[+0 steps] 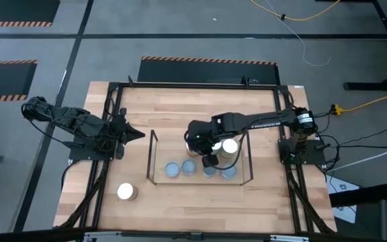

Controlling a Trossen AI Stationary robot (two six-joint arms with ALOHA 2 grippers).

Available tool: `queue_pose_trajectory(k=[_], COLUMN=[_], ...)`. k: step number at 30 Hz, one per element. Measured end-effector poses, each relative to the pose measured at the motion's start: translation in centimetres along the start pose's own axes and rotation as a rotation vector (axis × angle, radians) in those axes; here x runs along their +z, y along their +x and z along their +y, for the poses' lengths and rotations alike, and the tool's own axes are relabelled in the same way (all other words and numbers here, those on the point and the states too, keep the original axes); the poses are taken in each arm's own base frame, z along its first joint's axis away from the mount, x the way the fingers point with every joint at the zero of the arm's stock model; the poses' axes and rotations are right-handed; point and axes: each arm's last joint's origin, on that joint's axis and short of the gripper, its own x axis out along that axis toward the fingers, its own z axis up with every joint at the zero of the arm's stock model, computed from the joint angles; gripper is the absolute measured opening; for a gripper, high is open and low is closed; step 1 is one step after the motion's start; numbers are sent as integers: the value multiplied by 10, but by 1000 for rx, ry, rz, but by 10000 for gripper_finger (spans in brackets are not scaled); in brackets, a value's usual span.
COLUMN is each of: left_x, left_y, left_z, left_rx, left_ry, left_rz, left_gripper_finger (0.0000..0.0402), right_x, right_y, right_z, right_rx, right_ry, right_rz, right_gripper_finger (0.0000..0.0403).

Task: Pick and place cans onto a shelf
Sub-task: Put the canned corns on the shelf

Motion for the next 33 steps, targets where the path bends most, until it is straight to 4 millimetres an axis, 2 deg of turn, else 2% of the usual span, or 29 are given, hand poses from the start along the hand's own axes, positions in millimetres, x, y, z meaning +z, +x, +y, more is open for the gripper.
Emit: queue_pose_trajectory(k=[4,10,14,17,25,30,33], left_x=[4,15,15,14,10,4,-3], left_y=[0,-1,0,3,13,22,28], left_z=[-1,-3,-5,-9,-23,-39,-53], left_rx=[-11,-40,-98,-186,-419,-549,-558], left_ry=[-25,-97,-176,-285,-625,-902,-1047], left_rz=[-40,-141,-118,-71,161,461,658], left_gripper_finger=[14,67,86,85,83,83,83], right_x=[4,0,-7,-12,-21,-21,-19], right_y=[-19,-58,-85,-96,-99,-99,-99], right_z=[1,6,10,12,13,13,13], right_rx=[0,-6,-9,-13,-16,-17,-21], right_ry=[-2,-9,-9,-11,-21,-63,-67], right_rz=[-3,-30,-39,-57,-57,-60,-74], right_gripper_finger=[77,77,78,78,78,78,78])
